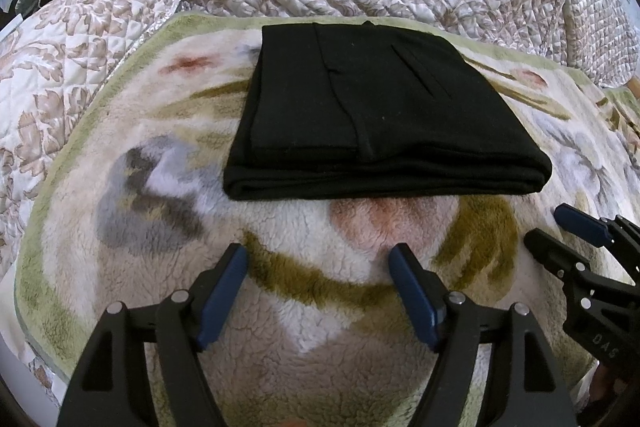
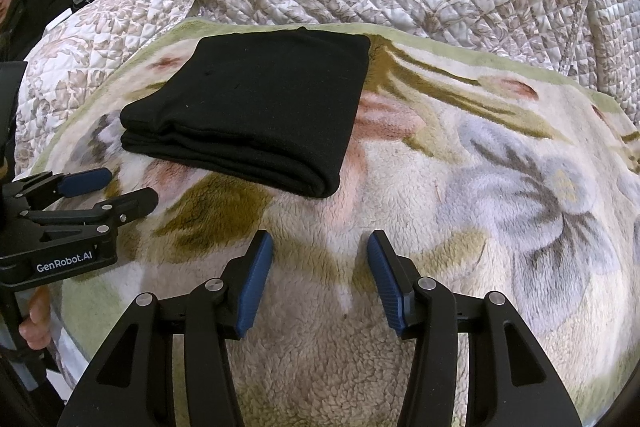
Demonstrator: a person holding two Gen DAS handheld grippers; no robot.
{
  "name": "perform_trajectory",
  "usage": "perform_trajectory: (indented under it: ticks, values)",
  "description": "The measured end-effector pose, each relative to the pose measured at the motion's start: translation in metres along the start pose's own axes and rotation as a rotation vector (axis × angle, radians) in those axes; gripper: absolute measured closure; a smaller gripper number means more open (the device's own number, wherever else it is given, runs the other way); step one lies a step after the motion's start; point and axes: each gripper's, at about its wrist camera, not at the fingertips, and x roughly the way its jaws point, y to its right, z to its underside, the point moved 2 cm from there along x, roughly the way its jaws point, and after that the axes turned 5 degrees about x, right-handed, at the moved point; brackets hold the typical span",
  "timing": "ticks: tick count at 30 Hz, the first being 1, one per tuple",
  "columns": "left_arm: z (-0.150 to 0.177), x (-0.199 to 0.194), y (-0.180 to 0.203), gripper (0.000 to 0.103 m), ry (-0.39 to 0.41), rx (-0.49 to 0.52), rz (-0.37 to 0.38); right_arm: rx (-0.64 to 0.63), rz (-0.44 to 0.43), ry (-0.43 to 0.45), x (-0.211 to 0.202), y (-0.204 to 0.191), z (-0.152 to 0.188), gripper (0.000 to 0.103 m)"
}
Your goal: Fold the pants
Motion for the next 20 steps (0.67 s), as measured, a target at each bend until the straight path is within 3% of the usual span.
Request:
perform_trajectory:
  ticks: [20]
  values:
    - [-0.0003, -0.0002, 0.0012, 0.026, 0.004, -0.001, -0.001, -0.005, 0.001, 0.003, 0.0008, 0.0006, 0.0001, 0.052]
